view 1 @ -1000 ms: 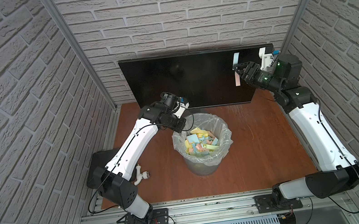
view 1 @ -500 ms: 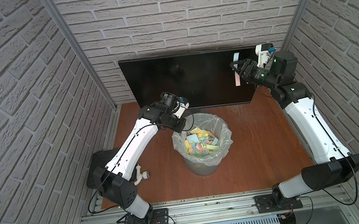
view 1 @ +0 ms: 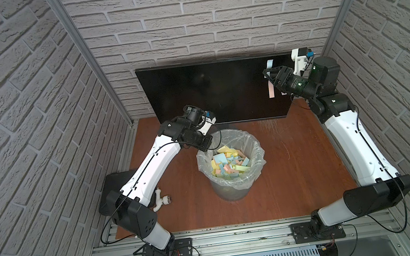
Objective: Remove the sticky note from the monitor
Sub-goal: Tear off the sticky note from the monitor.
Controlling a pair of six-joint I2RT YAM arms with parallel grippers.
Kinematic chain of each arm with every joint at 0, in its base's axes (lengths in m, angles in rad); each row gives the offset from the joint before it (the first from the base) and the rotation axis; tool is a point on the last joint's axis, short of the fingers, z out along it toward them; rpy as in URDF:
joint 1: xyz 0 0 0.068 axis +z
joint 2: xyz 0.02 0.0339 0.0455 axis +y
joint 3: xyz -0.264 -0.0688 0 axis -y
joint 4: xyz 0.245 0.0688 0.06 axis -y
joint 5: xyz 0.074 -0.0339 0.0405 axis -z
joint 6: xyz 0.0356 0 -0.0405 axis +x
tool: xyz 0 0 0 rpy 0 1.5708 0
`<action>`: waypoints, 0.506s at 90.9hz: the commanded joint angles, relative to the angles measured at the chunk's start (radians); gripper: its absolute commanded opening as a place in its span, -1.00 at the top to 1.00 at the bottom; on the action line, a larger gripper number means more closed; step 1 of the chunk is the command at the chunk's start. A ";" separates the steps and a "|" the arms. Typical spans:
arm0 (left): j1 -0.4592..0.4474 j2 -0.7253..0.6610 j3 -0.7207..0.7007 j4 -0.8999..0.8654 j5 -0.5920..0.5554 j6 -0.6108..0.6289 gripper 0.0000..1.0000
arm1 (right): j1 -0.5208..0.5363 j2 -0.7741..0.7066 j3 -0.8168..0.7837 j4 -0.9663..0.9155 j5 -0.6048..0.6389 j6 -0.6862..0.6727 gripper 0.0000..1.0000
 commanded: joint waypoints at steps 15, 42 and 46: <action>-0.001 -0.002 0.030 -0.005 0.020 0.023 0.66 | -0.006 -0.025 -0.019 0.064 0.003 -0.003 0.47; -0.001 -0.002 0.032 -0.005 0.020 0.024 0.66 | -0.005 -0.044 -0.045 0.068 0.018 0.002 0.71; 0.000 -0.002 0.032 -0.004 0.020 0.023 0.65 | -0.005 -0.049 -0.049 0.069 0.020 0.005 0.78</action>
